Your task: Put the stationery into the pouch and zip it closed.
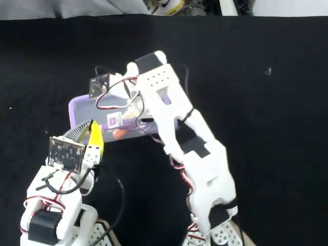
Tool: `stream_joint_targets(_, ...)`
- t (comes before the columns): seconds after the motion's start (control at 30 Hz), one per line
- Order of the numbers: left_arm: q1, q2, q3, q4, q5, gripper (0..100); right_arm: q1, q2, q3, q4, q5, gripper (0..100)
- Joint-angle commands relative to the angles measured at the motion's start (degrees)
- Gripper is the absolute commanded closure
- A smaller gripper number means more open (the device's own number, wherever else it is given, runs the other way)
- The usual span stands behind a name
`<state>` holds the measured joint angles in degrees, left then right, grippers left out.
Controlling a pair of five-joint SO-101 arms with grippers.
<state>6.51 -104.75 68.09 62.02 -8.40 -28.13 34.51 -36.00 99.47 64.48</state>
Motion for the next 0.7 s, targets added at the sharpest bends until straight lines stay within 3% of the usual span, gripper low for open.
stream_joint_targets(0.0,0.2,0.3,1.1,-1.9,0.4,97,1.8,-0.3,-0.9,1.1,0.6,61.3)
stream_joint_targets(0.2,0.2,0.3,1.1,-2.2,0.4,97,0.2,4.7,-1.8,-5.3,0.4,61.6)
stream_joint_targets(0.47,0.1,0.3,1.0,-2.1,0.4,97,-3.0,5.4,-22.1,1.6,-1.7,61.6)
stream_joint_targets(0.67,0.1,0.3,1.0,-2.2,0.4,97,-5.2,10.1,-19.1,1.5,-3.1,61.6)
